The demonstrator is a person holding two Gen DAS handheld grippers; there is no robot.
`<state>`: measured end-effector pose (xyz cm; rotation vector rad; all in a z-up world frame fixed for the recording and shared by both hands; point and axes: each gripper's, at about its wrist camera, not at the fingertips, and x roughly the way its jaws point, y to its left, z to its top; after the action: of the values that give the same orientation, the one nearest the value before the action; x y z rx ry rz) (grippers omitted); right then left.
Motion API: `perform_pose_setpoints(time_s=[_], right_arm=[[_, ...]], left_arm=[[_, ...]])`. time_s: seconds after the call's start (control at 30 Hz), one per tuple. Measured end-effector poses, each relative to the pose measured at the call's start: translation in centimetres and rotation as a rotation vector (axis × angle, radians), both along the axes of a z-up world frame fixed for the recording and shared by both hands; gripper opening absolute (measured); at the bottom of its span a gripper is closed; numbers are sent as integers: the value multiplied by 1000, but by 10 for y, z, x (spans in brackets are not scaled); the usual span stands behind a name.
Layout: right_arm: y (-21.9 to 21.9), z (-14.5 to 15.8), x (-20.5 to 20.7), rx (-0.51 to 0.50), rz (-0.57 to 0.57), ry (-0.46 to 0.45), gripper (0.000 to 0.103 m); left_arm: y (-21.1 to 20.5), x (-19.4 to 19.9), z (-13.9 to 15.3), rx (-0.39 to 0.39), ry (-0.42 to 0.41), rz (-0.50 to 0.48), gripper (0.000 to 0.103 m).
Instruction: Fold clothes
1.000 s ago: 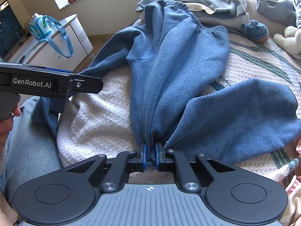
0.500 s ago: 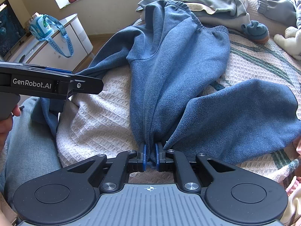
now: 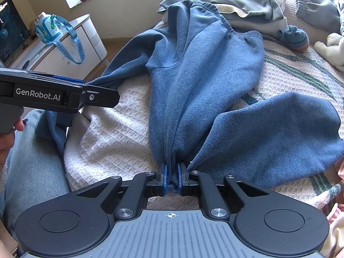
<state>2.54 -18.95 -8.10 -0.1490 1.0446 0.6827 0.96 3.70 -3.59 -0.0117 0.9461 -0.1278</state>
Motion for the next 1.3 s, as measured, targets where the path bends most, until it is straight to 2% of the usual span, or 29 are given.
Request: perform_pose_setpoints(time_s=[0.97, 1.3], right_arm=[[4, 0, -2, -15, 15, -12, 12], [10, 24, 8, 3, 60, -81, 11]], left_arm=[[0, 0, 0, -2, 0, 0, 88], [5, 0, 5, -5, -19, 29, 88]])
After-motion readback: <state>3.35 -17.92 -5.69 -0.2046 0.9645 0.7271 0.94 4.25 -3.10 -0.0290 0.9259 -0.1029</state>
